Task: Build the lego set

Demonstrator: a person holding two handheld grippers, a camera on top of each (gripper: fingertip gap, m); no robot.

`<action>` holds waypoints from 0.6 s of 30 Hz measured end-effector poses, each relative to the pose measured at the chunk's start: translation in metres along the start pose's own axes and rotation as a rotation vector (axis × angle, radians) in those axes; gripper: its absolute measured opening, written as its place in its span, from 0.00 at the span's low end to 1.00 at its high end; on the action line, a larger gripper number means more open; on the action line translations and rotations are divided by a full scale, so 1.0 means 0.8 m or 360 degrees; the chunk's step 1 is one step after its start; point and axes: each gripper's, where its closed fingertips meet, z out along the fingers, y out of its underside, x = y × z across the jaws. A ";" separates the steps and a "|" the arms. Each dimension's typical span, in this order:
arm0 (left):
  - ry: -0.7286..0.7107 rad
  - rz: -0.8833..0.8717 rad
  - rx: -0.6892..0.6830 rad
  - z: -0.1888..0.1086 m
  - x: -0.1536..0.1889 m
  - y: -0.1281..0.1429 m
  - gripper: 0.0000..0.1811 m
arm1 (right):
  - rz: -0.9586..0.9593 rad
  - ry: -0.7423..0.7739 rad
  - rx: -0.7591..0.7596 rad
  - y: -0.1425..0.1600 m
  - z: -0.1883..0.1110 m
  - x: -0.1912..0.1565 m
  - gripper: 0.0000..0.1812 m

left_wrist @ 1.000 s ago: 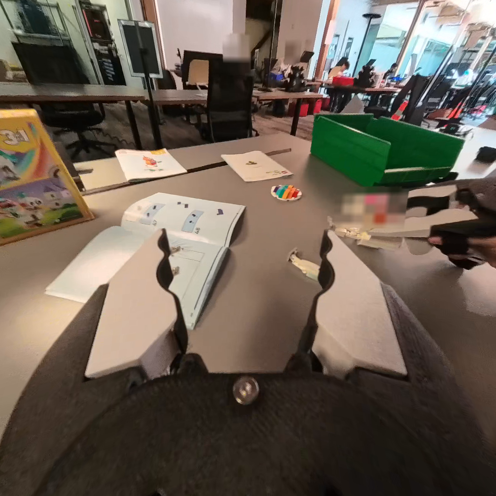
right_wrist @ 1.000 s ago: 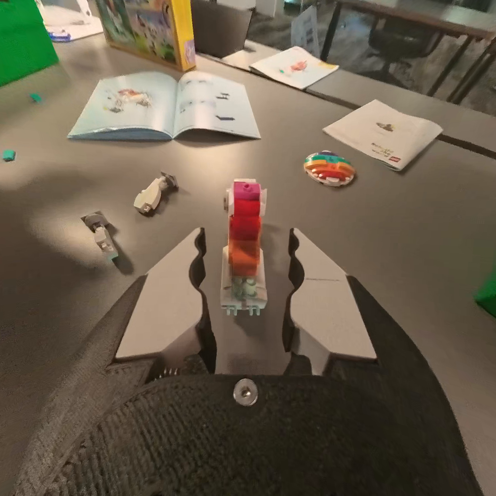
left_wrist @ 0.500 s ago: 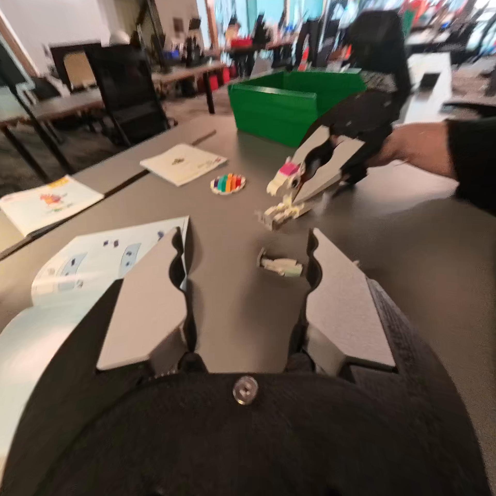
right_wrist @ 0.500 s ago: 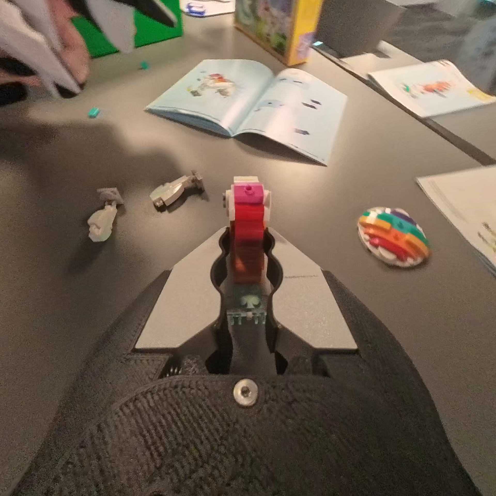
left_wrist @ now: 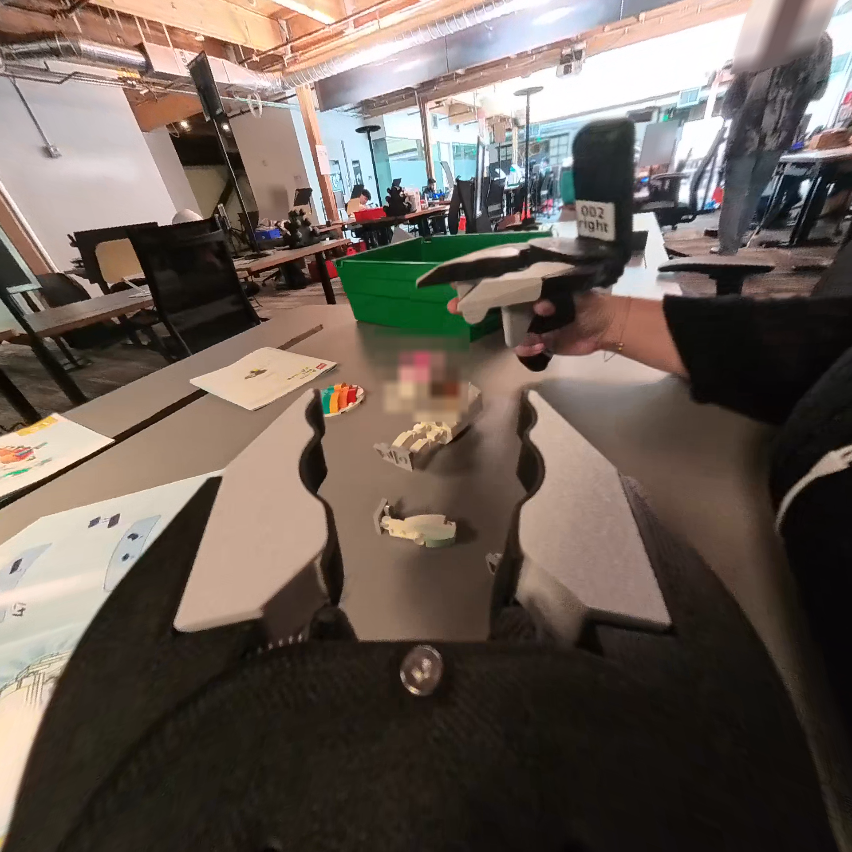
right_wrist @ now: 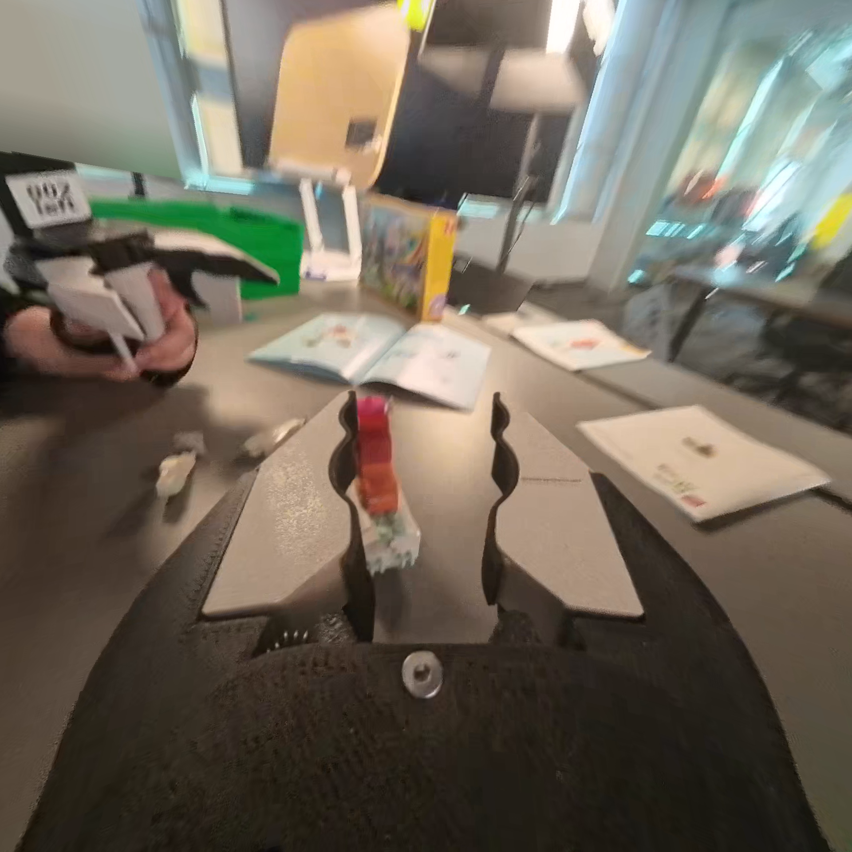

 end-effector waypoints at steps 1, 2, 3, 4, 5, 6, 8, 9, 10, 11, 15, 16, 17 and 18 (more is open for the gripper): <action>0.0007 -0.0004 0.0011 -0.004 0.001 -0.004 0.46 | -0.0047 0.0053 0.0094 -0.013 -0.005 0.000 0.31; 0.0010 0.0000 0.0031 -0.009 0.003 -0.007 0.46 | -0.0127 0.0112 0.0150 -0.024 -0.009 0.001 0.30; 0.0021 0.0007 0.0046 -0.014 0.006 -0.009 0.45 | -0.0233 0.0208 0.0203 -0.036 -0.014 0.005 0.29; 0.0044 0.0024 0.0051 -0.018 0.011 -0.009 0.44 | -0.0331 0.0334 0.0283 -0.050 -0.021 0.013 0.27; 0.0057 0.0052 0.0057 -0.022 0.015 -0.010 0.43 | -0.0405 0.0497 0.0360 -0.060 -0.030 0.025 0.22; 0.0060 0.0083 0.0070 -0.024 0.017 -0.013 0.42 | -0.0467 0.0694 0.0392 -0.065 -0.041 0.041 0.14; 0.0060 0.0114 0.0091 -0.024 0.021 -0.018 0.41 | -0.0597 0.1030 0.0293 -0.056 -0.054 0.070 0.09; 0.0061 0.0118 0.0081 -0.022 0.022 -0.016 0.40 | -0.0649 0.1100 0.0208 -0.046 -0.055 0.077 0.07; 0.0058 0.0126 0.0051 -0.021 0.022 -0.012 0.39 | -0.0672 0.1121 0.0152 -0.039 -0.052 0.079 0.05; 0.0038 0.0139 0.0013 -0.019 0.020 -0.006 0.38 | -0.0667 0.1125 0.0136 -0.034 -0.049 0.079 0.05; -0.0066 0.0117 -0.0057 -0.018 0.002 0.004 0.34 | -0.0700 0.1088 0.0106 -0.025 -0.039 0.072 0.03; -0.0076 0.0078 -0.0053 -0.018 -0.002 0.004 0.33 | -0.0732 0.1079 0.0079 -0.022 -0.037 0.070 0.03; -0.0086 0.0034 -0.0046 -0.020 -0.006 0.003 0.33 | -0.0752 0.1065 0.0060 -0.020 -0.035 0.069 0.03; -0.0096 -0.0004 -0.0036 -0.021 -0.011 0.003 0.33 | -0.0767 0.1028 0.0061 -0.020 -0.032 0.064 0.03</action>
